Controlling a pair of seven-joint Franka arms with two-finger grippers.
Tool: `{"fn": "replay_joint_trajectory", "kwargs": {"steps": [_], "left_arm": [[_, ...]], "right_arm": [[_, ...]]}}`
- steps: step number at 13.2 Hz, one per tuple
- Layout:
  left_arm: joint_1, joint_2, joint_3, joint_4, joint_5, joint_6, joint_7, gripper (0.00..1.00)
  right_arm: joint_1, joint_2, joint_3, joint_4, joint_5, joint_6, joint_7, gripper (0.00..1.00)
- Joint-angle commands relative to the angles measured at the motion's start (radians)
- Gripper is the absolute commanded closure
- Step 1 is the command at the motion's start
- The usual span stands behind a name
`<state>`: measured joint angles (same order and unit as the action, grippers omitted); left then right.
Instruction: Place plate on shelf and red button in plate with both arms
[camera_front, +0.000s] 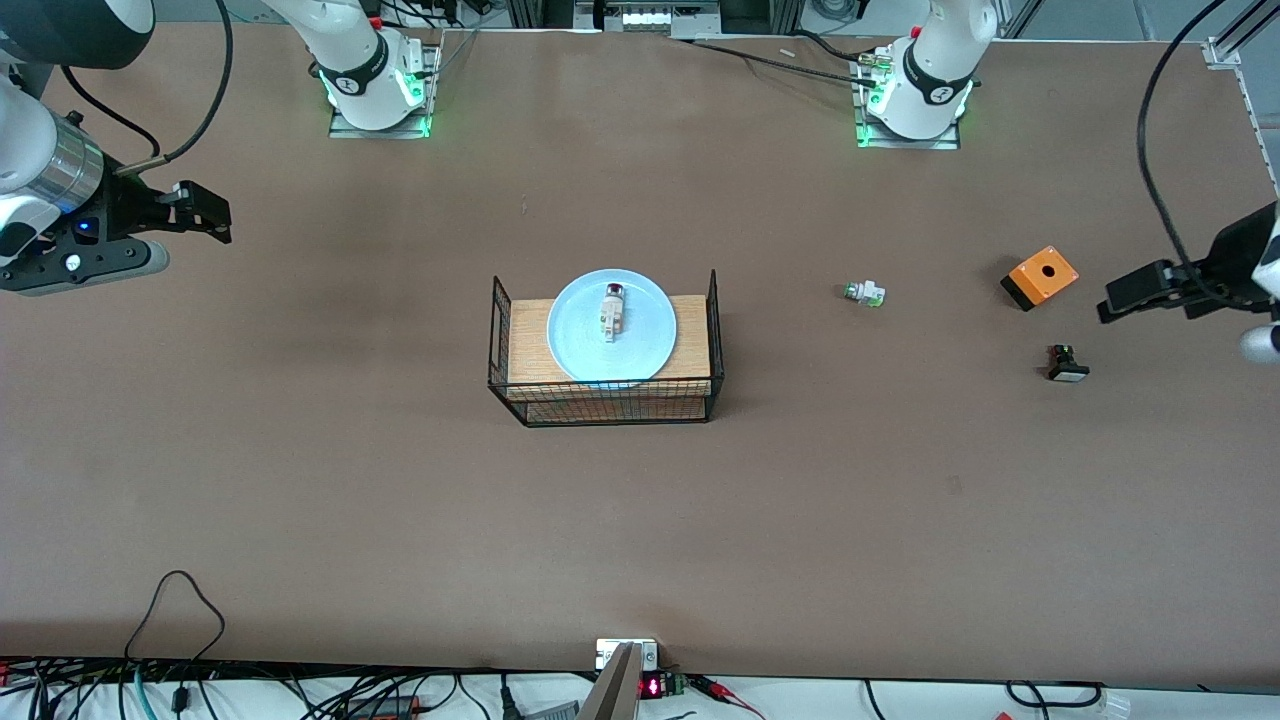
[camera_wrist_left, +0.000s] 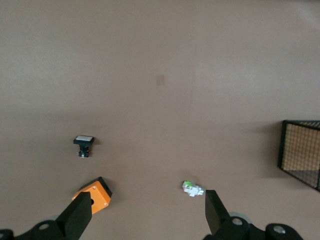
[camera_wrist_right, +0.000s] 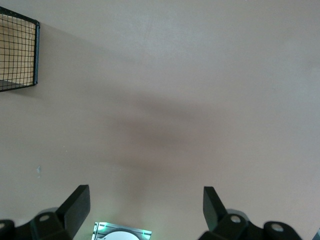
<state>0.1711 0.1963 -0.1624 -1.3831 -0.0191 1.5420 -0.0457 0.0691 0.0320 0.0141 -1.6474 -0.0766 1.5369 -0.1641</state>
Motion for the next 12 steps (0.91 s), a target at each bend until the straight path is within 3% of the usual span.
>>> {"fn": "replay_joint_trajectory", "kwargs": {"steps": [1,3,12], "left_arm": [[-0.119,-0.106,0.093,-0.172,-0.009,0.078,0.029,0.00],[-0.160,-0.107,0.138,-0.169,-0.007,0.067,0.024,0.00],[-0.148,-0.113,0.139,-0.156,-0.007,0.047,0.081,0.00]], "right_arm": [[-0.005,0.008,0.007,0.023,0.001,-0.012,0.006,0.00],[-0.006,0.008,0.007,0.023,0.001,-0.012,0.006,0.00],[-0.009,0.009,0.007,0.023,0.012,-0.018,0.011,0.00]]}}
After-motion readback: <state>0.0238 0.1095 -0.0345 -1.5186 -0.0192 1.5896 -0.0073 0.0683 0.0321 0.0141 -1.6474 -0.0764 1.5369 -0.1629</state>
